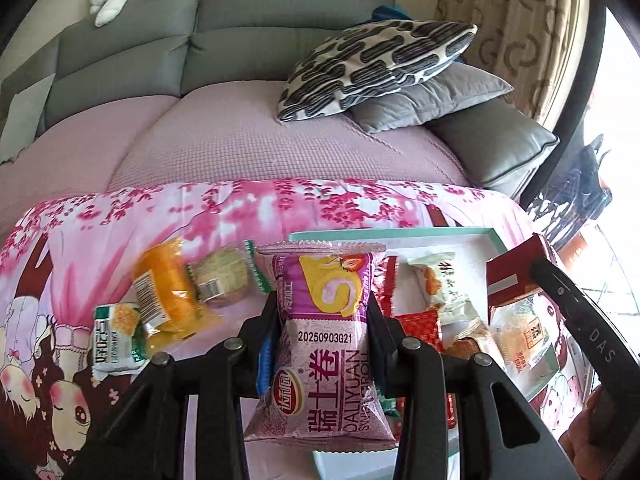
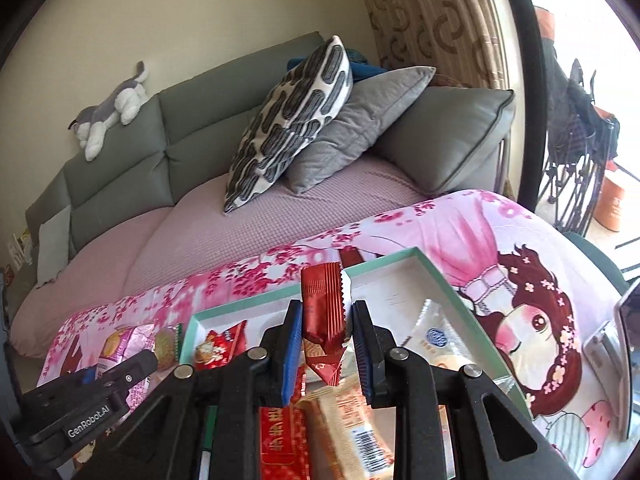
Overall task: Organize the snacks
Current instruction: 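Carry both packets into the tray and open both tools to release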
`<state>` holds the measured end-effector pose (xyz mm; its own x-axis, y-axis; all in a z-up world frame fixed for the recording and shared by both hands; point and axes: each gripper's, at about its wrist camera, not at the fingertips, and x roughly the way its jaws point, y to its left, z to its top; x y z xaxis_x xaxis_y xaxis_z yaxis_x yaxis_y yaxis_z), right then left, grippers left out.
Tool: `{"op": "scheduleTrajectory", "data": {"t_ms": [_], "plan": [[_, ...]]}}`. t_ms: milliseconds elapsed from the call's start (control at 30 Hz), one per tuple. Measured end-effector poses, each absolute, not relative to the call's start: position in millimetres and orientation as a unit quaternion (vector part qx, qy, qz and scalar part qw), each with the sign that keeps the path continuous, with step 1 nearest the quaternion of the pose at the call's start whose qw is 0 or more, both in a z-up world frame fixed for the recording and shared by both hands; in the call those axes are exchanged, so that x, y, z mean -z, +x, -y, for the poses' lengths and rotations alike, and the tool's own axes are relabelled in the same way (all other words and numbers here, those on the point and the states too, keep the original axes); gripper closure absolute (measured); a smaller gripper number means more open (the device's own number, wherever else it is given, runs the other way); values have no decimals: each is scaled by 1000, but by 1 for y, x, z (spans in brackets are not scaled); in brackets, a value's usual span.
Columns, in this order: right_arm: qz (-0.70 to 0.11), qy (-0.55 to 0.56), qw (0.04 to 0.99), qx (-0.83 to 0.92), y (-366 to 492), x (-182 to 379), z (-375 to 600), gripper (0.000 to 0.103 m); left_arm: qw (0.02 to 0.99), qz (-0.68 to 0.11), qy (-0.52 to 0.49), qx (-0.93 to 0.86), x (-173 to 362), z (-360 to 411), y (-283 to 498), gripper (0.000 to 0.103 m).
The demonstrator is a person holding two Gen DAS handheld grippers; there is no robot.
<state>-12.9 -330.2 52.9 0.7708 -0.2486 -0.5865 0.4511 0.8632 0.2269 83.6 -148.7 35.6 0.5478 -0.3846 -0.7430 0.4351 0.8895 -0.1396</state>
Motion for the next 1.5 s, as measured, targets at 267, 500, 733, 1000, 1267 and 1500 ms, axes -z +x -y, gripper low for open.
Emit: {"op": "scheduleTrajectory", "data": {"t_ms": [267, 500, 733, 1000, 1267, 1500], "plan": [[-283, 183, 918, 211, -13, -41, 352, 77, 865, -417, 66, 271, -31, 207, 87, 63], [-294, 189, 910, 221, -9, -29, 358, 77, 849, -447, 74, 272, -9, 228, 98, 63], [-304, 185, 908, 222, -8, -27, 357, 77, 844, -458, 77, 269, -5, 231, 99, 62], [-311, 182, 906, 222, -9, -26, 356, 76, 848, -455, 67, 265, -16, 221, 95, 49], [-315, 167, 909, 218, -12, -32, 347, 65, 862, -443, 59, 237, -29, 190, 90, 39], [-332, 153, 908, 205, -16, -33, 326, 46, 874, -441, 52, 199, -28, 154, 88, 27]]}}
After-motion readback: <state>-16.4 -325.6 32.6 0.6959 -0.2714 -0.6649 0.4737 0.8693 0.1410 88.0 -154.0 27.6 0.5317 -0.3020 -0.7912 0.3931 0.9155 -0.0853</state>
